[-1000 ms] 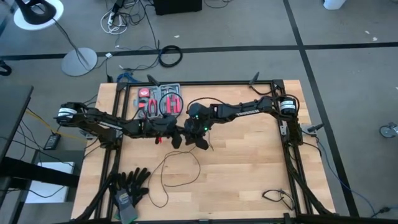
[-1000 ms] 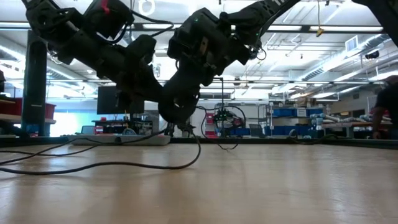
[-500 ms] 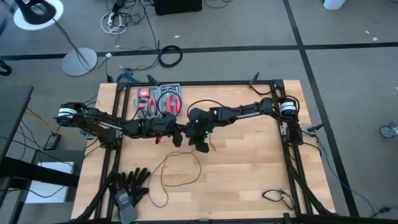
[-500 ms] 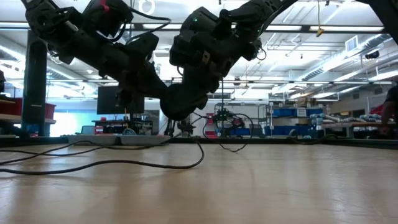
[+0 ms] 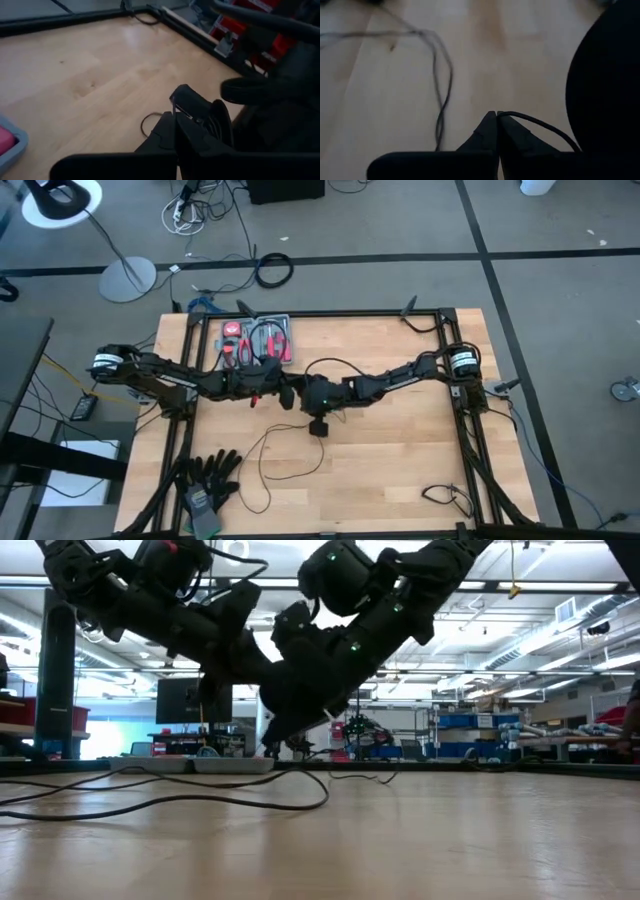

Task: Coil cords
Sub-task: Coil the black wire onto the spool

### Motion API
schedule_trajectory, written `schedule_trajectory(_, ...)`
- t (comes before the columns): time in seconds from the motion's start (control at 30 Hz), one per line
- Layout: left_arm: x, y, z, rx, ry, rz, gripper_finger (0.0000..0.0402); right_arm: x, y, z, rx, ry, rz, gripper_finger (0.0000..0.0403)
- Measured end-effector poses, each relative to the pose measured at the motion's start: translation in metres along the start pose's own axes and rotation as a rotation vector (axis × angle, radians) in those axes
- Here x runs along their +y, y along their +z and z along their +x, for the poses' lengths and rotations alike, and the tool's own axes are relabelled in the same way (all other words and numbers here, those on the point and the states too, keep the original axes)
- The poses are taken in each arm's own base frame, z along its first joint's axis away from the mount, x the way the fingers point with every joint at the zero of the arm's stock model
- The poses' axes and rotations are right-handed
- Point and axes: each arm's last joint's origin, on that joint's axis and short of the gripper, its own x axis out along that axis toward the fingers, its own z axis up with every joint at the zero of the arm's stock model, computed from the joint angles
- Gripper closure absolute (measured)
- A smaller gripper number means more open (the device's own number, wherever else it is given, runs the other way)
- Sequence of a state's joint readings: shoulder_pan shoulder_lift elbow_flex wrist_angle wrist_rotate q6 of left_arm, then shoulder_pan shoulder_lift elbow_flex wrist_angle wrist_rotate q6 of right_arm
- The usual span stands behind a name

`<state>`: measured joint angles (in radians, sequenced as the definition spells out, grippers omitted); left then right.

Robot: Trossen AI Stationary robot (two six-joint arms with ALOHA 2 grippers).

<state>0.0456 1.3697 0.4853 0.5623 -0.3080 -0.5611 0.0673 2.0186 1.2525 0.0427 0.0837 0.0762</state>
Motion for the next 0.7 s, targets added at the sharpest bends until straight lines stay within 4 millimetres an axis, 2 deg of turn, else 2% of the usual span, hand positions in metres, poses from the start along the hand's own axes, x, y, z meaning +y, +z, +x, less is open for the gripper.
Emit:
schedule_trajectory(0.2,0.0,0.002,0.0,-0.041,0.038,-0.003,0.0402,0.008,-0.002,0.0,-0.1,-0.079,0.005,0.0403)
schedule_trajectory(0.4,0.006,0.0,0.0,-0.05,0.145,0.016,0.0402,0.008,-0.023,0.002,-0.036,-0.135,0.047,0.0403)
schedule_trajectory(0.7,0.007,-0.005,0.0,-0.01,0.166,0.044,0.0402,0.011,-0.026,0.002,-0.031,-0.136,0.052,0.0403)
